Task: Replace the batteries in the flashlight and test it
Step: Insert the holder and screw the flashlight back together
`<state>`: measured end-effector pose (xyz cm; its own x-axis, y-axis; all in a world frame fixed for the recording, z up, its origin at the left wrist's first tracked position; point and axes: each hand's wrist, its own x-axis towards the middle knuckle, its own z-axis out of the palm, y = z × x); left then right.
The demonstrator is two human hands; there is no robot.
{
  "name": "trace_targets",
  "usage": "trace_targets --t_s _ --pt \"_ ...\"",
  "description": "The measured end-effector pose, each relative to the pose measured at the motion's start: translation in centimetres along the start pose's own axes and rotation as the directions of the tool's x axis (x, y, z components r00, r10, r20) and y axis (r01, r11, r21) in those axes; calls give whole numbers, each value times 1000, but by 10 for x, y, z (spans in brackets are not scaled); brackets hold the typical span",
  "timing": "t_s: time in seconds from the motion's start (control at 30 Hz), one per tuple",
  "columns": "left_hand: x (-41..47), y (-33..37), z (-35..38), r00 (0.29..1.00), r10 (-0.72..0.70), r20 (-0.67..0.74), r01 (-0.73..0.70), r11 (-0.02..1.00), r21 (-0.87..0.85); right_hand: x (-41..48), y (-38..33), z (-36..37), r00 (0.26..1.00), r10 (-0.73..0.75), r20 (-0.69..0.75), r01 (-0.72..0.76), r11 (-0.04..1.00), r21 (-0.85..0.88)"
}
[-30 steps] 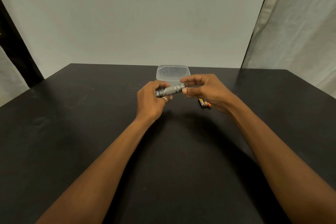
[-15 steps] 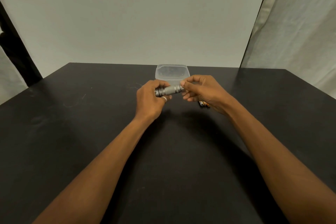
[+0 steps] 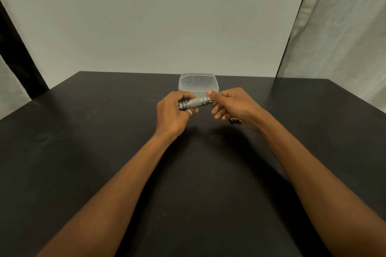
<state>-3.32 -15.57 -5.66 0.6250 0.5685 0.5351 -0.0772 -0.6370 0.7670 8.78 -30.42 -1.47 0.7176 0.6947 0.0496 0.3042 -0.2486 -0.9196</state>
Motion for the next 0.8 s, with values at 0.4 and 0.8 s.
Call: trace_targets --t_s 0.4,0.8 --pt "1 -2 1 1000 -15 -6 15 1000 12 -2 0 -2 994 -112 22 105 973 207" --pt "1 -1 1 1000 -7 4 7 1000 10 1 2 3 998 -39 -44 40 999 22"
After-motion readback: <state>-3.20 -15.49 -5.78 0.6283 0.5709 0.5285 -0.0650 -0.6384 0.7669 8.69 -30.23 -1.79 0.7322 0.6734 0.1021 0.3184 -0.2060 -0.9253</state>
